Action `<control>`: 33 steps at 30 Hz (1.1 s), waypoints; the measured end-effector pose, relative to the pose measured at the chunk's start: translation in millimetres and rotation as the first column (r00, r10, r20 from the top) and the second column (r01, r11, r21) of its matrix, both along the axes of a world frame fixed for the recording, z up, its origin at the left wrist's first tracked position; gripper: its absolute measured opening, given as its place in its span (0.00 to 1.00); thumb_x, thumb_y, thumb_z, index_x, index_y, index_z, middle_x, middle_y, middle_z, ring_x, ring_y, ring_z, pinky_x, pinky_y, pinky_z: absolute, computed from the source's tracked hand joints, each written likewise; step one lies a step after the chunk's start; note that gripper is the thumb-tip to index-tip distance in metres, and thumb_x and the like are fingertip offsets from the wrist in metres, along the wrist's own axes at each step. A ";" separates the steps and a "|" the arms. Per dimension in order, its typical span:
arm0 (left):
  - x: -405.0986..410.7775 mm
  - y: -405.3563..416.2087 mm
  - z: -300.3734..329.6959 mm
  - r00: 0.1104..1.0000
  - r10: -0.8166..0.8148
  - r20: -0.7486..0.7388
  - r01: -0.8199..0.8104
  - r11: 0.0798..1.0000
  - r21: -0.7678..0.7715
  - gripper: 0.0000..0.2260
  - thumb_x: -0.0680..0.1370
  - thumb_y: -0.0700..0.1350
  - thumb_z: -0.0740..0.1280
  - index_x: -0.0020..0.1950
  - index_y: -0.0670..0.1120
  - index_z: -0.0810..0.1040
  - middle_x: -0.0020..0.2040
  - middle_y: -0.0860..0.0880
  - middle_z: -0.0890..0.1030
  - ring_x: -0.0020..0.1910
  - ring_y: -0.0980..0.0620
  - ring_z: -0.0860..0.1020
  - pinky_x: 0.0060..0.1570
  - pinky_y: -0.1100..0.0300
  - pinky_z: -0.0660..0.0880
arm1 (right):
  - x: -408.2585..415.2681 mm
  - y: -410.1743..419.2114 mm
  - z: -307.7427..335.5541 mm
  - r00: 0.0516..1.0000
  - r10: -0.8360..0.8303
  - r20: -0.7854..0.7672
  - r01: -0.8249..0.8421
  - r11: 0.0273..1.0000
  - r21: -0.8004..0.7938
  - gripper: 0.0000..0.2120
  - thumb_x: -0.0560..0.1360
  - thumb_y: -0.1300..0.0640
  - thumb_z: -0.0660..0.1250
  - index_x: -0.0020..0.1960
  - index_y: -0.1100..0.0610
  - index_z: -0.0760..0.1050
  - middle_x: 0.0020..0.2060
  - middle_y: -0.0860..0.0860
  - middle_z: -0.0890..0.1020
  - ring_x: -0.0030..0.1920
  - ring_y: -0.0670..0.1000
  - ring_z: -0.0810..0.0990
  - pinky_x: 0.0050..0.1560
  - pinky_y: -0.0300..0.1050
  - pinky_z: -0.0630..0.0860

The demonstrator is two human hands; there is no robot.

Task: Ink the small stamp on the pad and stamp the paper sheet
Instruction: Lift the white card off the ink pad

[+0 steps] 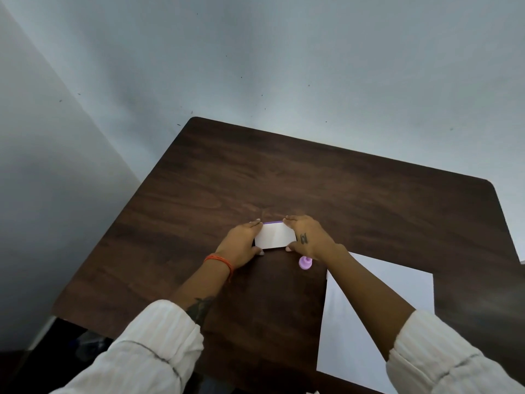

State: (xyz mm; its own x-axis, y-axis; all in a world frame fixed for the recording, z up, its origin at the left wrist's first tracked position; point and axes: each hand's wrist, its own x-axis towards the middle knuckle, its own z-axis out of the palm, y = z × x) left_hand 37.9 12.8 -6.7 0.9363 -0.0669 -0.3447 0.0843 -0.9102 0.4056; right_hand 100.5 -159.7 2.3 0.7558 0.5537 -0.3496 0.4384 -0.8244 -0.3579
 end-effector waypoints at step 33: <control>-1.8 24.7 10.6 0.974 0.062 0.218 -0.050 0.997 -0.061 0.33 0.70 0.45 0.72 0.71 0.45 0.62 0.73 0.47 0.65 0.72 0.50 0.62 0.71 0.57 0.57 | 3.9 1.8 15.1 0.988 0.087 0.124 -0.103 0.986 0.129 0.33 0.71 0.54 0.70 0.71 0.57 0.60 0.72 0.53 0.66 0.71 0.54 0.63 0.70 0.47 0.59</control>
State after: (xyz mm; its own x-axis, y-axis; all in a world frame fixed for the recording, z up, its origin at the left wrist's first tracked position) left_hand 36.1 37.5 3.9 0.9915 -0.0250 -0.1281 0.0383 -0.8824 0.4689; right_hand 104.4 -158.0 17.4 0.7292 0.6606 -0.1786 0.5579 -0.7251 -0.4037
